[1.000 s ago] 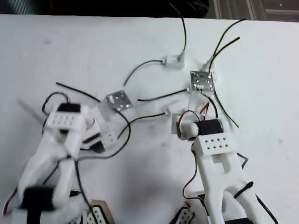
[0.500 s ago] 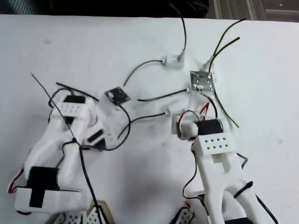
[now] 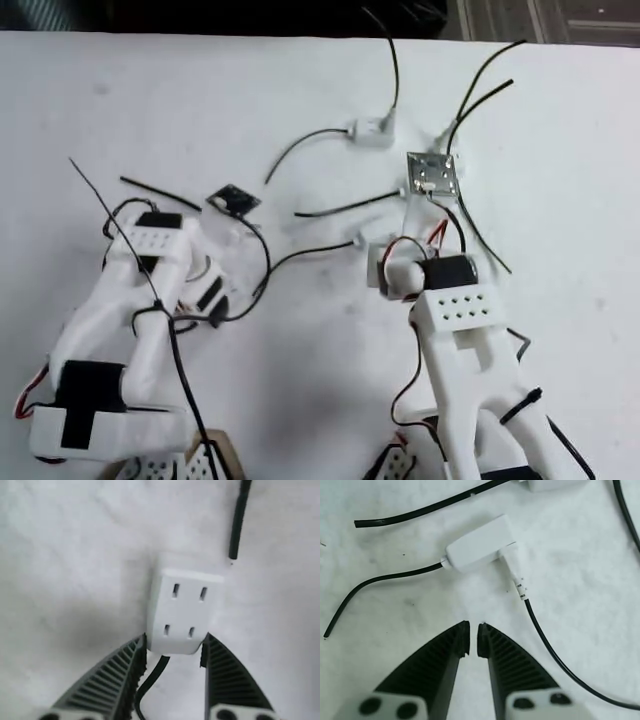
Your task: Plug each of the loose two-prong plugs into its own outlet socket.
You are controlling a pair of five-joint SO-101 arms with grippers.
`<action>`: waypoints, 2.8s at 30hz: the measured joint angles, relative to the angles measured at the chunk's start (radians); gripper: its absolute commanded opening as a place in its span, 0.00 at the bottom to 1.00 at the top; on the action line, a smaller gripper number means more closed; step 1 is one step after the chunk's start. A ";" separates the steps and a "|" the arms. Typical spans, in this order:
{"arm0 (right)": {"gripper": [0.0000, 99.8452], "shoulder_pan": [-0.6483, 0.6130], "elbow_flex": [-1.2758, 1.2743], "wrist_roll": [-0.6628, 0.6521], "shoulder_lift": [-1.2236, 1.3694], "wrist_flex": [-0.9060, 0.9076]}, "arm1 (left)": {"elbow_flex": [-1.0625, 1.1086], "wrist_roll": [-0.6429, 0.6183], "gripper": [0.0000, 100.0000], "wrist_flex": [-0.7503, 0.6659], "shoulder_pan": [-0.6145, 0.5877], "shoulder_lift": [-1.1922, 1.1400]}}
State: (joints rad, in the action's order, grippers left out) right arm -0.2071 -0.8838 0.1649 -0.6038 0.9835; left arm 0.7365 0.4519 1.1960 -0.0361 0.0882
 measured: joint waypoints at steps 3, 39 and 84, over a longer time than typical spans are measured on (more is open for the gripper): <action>0.03 0.000 0.000 0.000 0.000 0.000 | 0.003 -0.025 0.27 0.017 0.000 -0.003; 0.23 -0.437 0.654 -0.638 0.516 0.279 | 0.430 0.227 0.28 -0.166 -0.730 0.555; 0.02 -0.485 1.729 -0.743 1.600 0.219 | 0.456 0.189 0.28 -0.196 -0.743 0.563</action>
State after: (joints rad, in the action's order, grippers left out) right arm -0.6920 0.8454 -0.5777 0.9966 1.2029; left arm 1.1922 0.6406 0.9996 -0.7787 0.6513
